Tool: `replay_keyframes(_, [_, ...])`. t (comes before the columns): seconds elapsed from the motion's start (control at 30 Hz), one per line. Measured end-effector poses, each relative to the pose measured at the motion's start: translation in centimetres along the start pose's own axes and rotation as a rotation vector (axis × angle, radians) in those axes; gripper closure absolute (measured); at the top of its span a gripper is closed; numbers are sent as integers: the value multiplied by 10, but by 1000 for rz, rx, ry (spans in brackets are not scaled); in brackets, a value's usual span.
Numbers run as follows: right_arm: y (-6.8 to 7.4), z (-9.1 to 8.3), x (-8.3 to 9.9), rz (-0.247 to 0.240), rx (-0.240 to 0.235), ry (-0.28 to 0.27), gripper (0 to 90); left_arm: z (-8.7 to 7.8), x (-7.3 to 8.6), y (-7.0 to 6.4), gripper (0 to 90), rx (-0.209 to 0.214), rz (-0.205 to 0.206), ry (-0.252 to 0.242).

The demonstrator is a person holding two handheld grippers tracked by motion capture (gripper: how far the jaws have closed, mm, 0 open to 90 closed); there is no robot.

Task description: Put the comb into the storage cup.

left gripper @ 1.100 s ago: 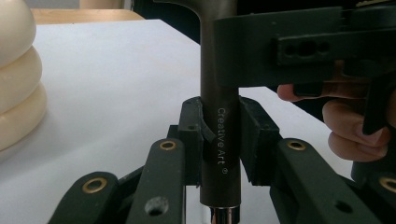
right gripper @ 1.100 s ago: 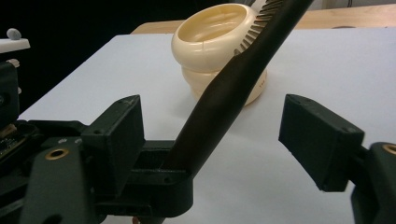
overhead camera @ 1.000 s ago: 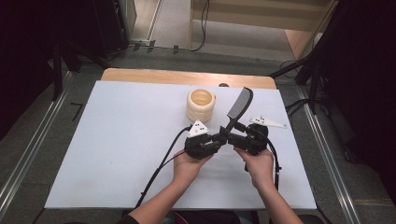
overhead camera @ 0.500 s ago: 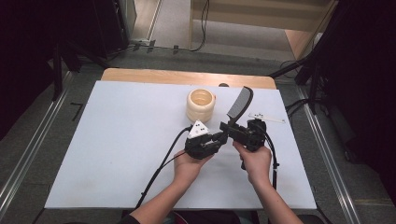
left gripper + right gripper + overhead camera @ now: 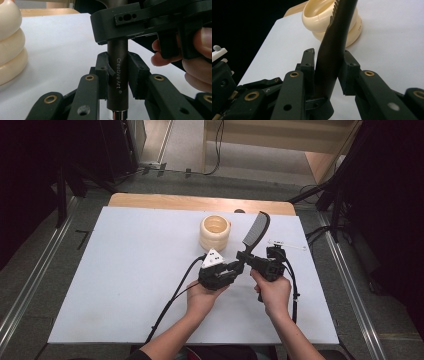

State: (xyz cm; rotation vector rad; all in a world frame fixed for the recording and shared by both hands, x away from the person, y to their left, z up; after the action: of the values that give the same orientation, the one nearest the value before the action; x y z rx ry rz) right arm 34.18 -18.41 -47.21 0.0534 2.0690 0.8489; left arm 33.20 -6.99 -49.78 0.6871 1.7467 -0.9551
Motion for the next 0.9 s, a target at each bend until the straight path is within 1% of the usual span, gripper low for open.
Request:
replay_keyframes(0.1, [0, 0, 0, 6, -2, 3, 684, 0, 0, 0, 729, -2, 3, 1])
replay_keyframes(0.2, [0, 0, 0, 15, -8, 6, 689, 0, 0, 0, 728, 1, -1, 1])
replay_keyframes(0.23, [0, 0, 0, 16, -9, 9, 689, 0, 0, 0, 728, 6, -10, 5])
replay_keyframes(0.37, [-1, 0, 0, 32, -18, 15, 695, 0, 0, 0, 727, 9, -13, 16])
replay_keyframes(0.57, [0, 0, 0, 26, -22, 18, 700, -1, -1, 0, 718, 15, -28, 28])
replay_keyframes(0.67, [0, 1, 1, 19, -22, 26, 700, -2, -3, 0, 677, 20, -31, 26])
replay_keyframes(0.7, [0, 1, 2, 18, -22, 30, 700, -4, -5, -1, 644, 23, -39, 29])
replay_keyframes(0.77, [0, 1, 2, 14, -20, 29, 700, -6, -6, -1, 597, 23, -37, 37])
replay_keyframes(0.8, [1, 1, 1, 10, -21, 26, 700, -8, -8, -1, 583, 26, -34, 49])
replay_keyframes(0.83, [1, 1, 1, 10, -21, 26, 700, -8, -8, -1, 564, 26, -34, 49])
replay_keyframes(0.87, [0, 1, 1, 1, -20, 20, 700, -11, -9, 0, 546, 30, -39, 62])
replay_keyframes(0.9, [0, 0, 1, 2, -19, 20, 699, -12, -10, 0, 529, 34, -45, 67])
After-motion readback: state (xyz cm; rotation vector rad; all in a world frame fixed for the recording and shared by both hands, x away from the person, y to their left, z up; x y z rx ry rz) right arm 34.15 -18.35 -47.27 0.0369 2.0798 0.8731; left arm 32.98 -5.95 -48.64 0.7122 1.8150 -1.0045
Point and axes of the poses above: each handheld gripper's, and its own axes: z roughly forward along the jaws, x roughly out of its underside, y roughly to its left, the point moved 6 cm from there along z, roughly forward along the jaws, and after that the axes turned 10 degrees about -y, right-handed, at the moved point
